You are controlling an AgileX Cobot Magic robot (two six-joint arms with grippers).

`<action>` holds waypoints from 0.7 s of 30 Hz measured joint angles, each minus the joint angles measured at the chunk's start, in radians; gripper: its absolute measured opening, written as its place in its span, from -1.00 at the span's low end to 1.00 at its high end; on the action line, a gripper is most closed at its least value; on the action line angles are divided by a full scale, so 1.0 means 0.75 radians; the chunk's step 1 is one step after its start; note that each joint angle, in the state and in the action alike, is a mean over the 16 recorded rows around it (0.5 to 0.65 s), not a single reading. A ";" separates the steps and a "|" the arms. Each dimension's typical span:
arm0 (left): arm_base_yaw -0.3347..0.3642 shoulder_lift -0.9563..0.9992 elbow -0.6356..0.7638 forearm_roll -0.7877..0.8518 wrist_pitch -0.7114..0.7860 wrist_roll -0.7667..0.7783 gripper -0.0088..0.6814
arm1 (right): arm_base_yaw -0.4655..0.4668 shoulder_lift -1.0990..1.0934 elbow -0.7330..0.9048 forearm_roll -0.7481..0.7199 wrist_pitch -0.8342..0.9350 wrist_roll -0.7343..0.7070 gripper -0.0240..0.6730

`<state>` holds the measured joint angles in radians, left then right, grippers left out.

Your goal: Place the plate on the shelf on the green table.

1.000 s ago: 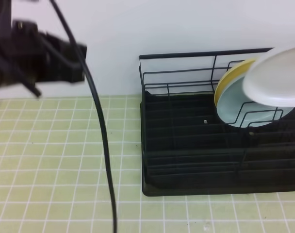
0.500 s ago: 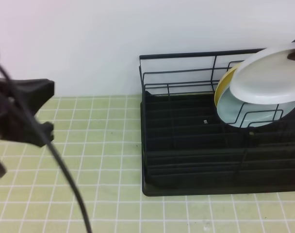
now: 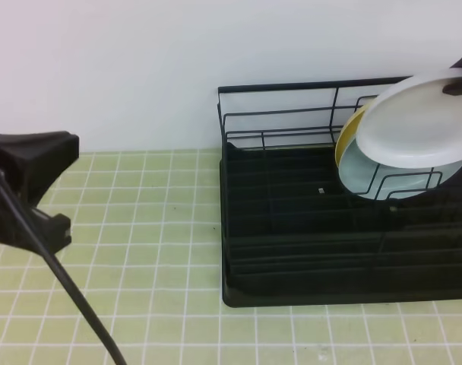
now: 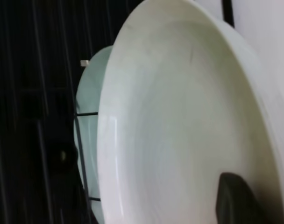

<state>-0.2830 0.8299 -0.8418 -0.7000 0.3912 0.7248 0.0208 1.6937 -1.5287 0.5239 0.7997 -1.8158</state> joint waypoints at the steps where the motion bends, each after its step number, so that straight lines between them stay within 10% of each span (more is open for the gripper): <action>1: 0.000 -0.001 0.000 0.000 0.008 0.001 -0.98 | 0.000 0.004 0.000 0.000 0.001 -0.002 -0.62; 21: 0.000 -0.003 0.000 0.000 0.073 0.023 -0.98 | 0.000 0.055 0.003 -0.021 0.032 -0.015 -0.62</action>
<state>-0.2830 0.8277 -0.8418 -0.7000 0.4457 0.7422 0.0208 1.7347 -1.5263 0.5080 0.8237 -1.8269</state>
